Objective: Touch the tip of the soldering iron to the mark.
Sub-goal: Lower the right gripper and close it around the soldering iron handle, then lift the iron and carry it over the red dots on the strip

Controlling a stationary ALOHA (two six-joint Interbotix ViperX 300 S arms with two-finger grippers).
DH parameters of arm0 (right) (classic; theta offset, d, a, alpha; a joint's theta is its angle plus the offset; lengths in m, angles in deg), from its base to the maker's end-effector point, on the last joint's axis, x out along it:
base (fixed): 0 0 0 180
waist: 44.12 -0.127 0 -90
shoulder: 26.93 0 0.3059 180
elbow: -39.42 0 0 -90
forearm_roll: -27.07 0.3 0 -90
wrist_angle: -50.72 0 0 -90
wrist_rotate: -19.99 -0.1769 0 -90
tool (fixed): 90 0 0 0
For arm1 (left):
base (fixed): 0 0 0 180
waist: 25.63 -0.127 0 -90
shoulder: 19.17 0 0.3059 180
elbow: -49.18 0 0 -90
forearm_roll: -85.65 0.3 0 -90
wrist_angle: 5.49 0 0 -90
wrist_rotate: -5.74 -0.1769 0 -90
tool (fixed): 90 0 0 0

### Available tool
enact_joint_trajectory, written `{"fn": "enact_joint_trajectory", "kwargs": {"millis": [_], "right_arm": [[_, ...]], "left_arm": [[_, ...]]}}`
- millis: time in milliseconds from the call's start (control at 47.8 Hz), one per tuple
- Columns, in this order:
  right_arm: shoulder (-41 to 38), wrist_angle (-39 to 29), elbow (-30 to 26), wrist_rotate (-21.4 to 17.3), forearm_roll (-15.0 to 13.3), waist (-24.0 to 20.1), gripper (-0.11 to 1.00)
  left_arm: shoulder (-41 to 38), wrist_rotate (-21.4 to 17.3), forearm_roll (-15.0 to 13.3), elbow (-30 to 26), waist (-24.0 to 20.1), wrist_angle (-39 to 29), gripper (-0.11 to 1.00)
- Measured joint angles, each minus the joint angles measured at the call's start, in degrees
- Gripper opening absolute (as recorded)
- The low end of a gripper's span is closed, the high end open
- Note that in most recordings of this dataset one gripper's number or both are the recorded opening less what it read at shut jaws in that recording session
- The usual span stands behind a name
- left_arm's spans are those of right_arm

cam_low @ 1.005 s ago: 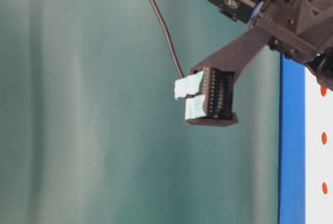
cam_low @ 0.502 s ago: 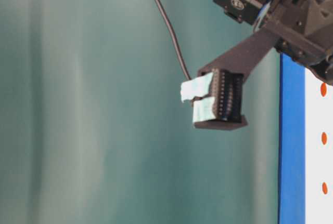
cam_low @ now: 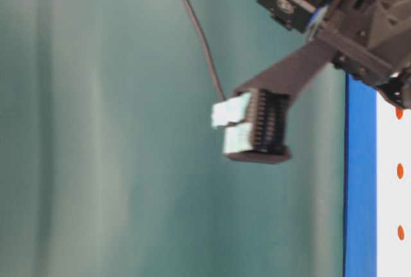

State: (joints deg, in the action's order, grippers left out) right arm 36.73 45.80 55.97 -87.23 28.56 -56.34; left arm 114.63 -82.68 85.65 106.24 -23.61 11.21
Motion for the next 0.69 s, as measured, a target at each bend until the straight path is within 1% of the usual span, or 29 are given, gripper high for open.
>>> {"fn": "enact_joint_trajectory", "kwargs": {"millis": [147,419,544,691], "right_arm": [[4.4,-4.0,-0.1,-0.2,0.1,0.0,0.07],[13.6,-15.5,-2.6,-0.2,0.2,0.4,0.07],[15.6,-20.2,-4.4,-0.2,0.1,0.4,0.07],[16.4,-23.2,-6.2,-0.2,0.2,0.4,0.07]], "left_arm": [[0.0,0.0,0.0,0.0,0.0,0.0,0.02],[0.0,0.0,0.0,0.0,0.0,0.0,0.02],[0.0,0.1,0.0,0.0,0.0,0.0,0.02],[0.0,0.0,0.0,0.0,0.1,0.0,0.02]]}}
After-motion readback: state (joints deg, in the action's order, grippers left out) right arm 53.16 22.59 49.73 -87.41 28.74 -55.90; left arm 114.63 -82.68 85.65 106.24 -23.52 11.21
